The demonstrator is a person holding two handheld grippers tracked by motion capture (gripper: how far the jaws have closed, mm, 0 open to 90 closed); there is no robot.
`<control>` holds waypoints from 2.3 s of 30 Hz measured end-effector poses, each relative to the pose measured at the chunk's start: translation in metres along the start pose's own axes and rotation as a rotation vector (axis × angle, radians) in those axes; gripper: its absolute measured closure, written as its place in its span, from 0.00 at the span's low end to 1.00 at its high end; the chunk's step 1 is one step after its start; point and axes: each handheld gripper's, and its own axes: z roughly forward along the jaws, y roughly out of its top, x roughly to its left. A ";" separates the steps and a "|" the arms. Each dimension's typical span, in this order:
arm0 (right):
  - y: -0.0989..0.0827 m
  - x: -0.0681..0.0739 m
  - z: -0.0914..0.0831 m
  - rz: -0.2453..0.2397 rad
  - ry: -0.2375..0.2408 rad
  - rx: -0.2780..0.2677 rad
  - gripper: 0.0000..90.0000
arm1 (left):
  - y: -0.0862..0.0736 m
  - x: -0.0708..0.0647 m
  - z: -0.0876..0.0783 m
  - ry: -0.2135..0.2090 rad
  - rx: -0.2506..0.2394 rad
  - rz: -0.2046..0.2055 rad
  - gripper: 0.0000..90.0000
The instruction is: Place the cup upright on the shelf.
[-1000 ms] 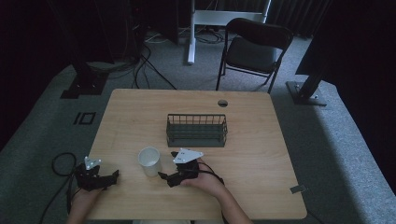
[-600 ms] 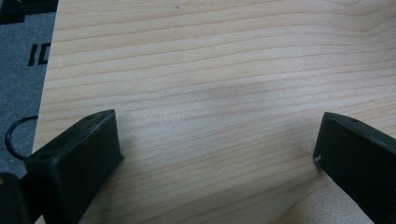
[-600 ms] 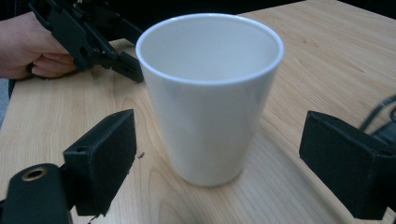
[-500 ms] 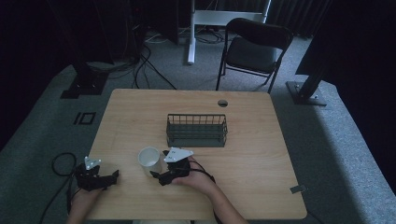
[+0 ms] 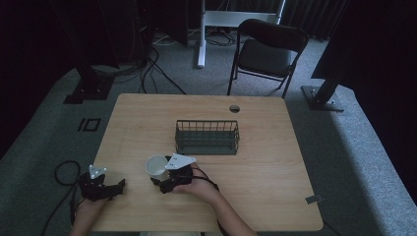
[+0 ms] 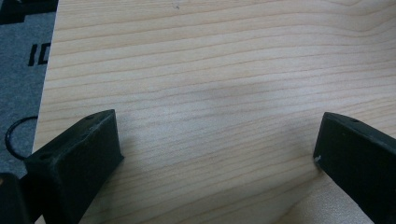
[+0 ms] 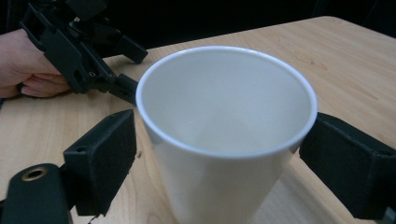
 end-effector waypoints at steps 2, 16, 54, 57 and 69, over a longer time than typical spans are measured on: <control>0.001 0.000 0.001 0.001 -0.001 0.001 0.12 | 0.000 0.000 0.000 0.000 0.000 0.000 0.01; 0.005 0.001 0.006 -0.005 -0.005 -0.024 0.16 | 0.000 0.000 0.000 0.000 0.000 -0.001 0.01; 0.063 -0.025 -0.034 -0.013 -0.098 -0.094 0.21 | 0.000 0.000 0.000 0.000 -0.001 -0.001 0.01; 0.072 -0.031 -0.040 -0.009 -0.120 -0.112 0.21 | 0.000 0.000 0.000 0.000 0.000 -0.001 0.01; 0.091 -0.059 -0.067 0.020 -0.235 -0.174 0.21 | 0.000 0.000 0.000 0.000 -0.001 -0.001 0.01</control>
